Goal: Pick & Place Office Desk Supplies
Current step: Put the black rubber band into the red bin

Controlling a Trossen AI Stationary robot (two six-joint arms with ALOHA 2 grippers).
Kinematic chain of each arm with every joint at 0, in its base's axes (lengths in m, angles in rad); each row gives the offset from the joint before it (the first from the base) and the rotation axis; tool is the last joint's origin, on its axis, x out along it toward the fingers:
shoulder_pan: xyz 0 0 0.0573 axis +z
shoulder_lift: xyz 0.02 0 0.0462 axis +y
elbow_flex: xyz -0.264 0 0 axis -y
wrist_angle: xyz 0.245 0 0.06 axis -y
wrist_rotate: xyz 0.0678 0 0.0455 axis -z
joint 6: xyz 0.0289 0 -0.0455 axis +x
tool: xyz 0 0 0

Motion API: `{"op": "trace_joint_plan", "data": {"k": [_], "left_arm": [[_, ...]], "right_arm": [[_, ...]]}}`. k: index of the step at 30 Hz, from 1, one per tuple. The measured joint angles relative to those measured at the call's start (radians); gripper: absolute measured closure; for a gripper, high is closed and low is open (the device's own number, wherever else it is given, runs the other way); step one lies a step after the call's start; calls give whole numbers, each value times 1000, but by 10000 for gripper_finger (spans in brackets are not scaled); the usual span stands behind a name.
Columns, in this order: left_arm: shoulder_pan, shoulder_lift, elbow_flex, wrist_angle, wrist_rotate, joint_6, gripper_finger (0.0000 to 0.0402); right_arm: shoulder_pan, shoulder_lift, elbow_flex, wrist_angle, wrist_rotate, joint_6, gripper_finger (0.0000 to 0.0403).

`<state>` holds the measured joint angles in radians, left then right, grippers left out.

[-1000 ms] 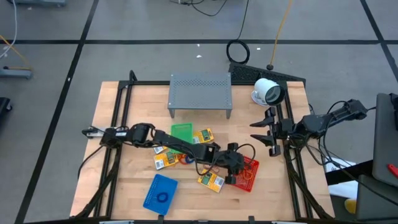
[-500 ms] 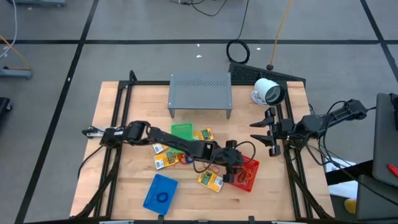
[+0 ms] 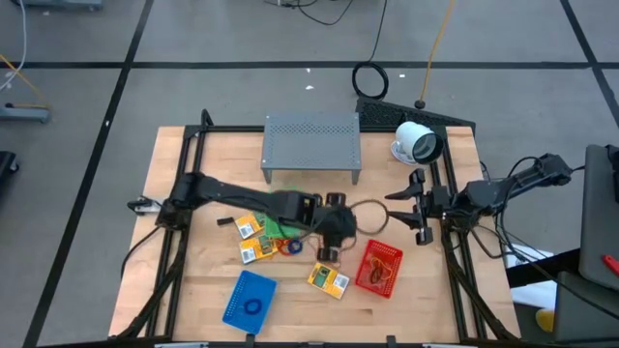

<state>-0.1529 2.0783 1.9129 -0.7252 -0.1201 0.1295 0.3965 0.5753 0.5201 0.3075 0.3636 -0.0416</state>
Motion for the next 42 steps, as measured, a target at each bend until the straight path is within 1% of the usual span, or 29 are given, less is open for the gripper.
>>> {"op": "trace_joint_plan", "data": {"k": [3,5,8,12,15,19,22,23,24,26,28,29,31,34,39,42], "left_arm": [[47,-6,0,-65,61,20,247],[74,-6,0,-105,88,69,249],[101,-2,-1,-137,103,145,249],[133,0,-1,-185,140,206,249],[151,1,-1,-217,137,250,246],[167,13,-2,-212,82,297,220],[168,29,-2,-154,23,367,191],[168,34,-2,-147,23,385,182],[168,49,-2,-139,44,400,174],[172,63,-2,-149,120,420,163],[175,86,-1,-183,165,435,160],[175,93,-1,-202,164,451,160],[178,104,-1,-246,129,480,165],[179,128,0,-263,92,525,177],[179,146,23,-249,122,568,203],[179,173,84,-232,146,561,219]], "right_arm": [[0,12,0,1,0,4,232],[0,24,0,4,0,4,232],[0,39,0,12,0,7,232],[0,55,0,18,0,11,232],[0,63,0,17,1,16,232],[0,66,0,18,1,16,232],[0,66,0,28,1,14,232],[0,66,0,32,1,14,232],[0,66,0,37,1,15,232],[0,66,0,39,2,15,232],[0,69,0,45,2,16,232],[-1,70,0,48,2,15,232],[-3,77,-2,60,6,9,232],[-5,83,-2,70,10,0,232],[-6,95,-2,87,33,-3,232],[-16,98,-1,91,29,0,232]]}}
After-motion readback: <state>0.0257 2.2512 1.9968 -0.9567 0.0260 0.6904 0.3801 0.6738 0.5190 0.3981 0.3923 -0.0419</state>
